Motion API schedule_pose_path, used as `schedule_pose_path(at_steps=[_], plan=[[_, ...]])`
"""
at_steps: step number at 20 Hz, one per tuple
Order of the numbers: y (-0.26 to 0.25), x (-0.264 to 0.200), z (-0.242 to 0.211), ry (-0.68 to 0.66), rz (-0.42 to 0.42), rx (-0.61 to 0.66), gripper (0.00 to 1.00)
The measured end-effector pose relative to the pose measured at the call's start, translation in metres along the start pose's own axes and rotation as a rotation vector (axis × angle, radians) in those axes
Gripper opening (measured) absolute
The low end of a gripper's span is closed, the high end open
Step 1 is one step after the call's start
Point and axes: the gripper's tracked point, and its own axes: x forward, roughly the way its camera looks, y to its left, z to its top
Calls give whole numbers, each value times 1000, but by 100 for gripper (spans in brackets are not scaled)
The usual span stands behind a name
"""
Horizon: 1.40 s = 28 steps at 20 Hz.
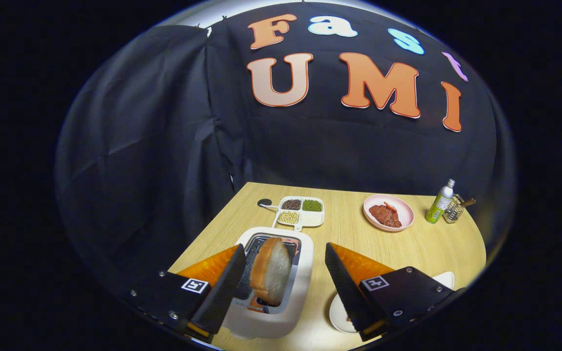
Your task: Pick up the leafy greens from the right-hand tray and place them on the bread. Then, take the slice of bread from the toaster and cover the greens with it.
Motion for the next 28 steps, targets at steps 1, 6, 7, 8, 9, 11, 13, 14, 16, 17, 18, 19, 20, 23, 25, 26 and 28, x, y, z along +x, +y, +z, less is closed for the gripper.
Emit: schedule_pose_path(at_steps=[1, 6, 7, 8, 9, 11, 13, 14, 16, 17, 18, 19, 20, 23, 25, 26, 28], plan=[[3, 3, -4, 8, -5, -5, 98], [14, 13, -18, 43, -11, -40, 80], [14, 14, -21, 49, -16, -46, 74], [15, 14, -25, 61, -18, -51, 64], [18, 16, -29, 71, -12, -50, 59], [22, 18, -40, 105, -1, -56, 45], [19, 17, -41, 108, -8, -62, 25], [18, 16, -39, 107, -6, -55, 16], [16, 9, -33, 95, 5, -19, 11], [13, 5, -27, 84, 7, -6, 10], [9, 3, -20, 72, 11, 3, 10], [8, -2, -14, 64, 22, 15, 10], [7, -6, -7, 50, 40, 33, 9], [0, -23, 17, 0, 72, 45, 9], [-6, -34, 27, -19, 84, 54, 9], [-14, -38, 31, -31, 77, 48, 9], [-28, -46, 35, -48, 66, 41, 9]])
